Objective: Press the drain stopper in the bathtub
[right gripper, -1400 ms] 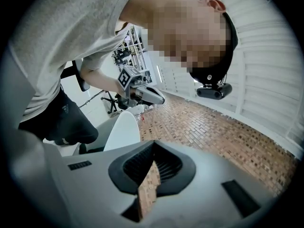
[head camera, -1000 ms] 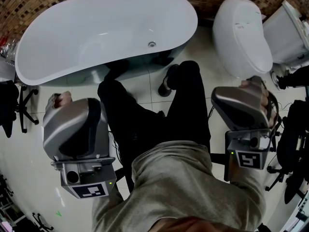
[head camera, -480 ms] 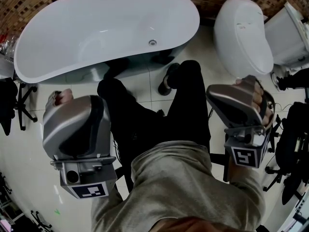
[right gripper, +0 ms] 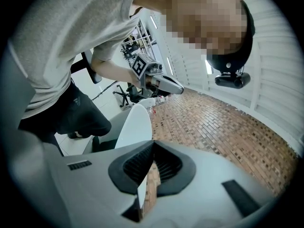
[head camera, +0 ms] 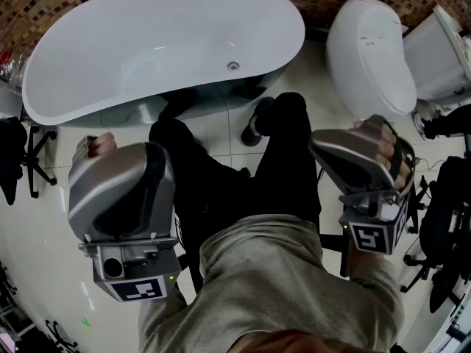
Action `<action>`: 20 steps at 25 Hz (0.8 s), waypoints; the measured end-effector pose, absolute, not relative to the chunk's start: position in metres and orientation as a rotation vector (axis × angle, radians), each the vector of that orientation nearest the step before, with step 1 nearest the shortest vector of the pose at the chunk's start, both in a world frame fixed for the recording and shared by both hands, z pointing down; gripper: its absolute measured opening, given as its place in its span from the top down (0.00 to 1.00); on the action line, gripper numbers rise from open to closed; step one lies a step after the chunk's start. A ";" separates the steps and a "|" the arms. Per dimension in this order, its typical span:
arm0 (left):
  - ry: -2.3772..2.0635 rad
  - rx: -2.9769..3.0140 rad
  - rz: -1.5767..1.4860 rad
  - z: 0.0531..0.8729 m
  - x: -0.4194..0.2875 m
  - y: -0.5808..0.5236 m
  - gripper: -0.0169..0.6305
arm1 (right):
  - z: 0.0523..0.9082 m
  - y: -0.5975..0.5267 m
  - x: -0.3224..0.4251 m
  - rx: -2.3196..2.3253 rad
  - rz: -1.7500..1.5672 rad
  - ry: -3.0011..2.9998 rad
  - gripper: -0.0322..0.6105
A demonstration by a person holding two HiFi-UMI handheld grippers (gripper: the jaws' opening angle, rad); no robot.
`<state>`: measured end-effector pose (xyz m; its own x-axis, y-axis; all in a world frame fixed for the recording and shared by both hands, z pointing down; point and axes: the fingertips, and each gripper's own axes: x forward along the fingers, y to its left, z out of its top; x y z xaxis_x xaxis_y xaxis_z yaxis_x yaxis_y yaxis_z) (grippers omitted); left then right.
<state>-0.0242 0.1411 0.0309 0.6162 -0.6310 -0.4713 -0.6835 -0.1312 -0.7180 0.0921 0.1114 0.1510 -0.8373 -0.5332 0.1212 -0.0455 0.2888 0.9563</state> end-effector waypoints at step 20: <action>1.048 -1.808 0.060 0.029 -0.022 0.145 0.96 | 0.164 0.112 0.084 0.458 -1.574 -2.092 0.95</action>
<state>-0.0220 0.1448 0.0292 0.6229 -0.6236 -0.4724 -0.6738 -0.1208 -0.7290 0.0843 0.1122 0.1645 -0.8292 -0.5314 0.1736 0.0195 0.2829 0.9590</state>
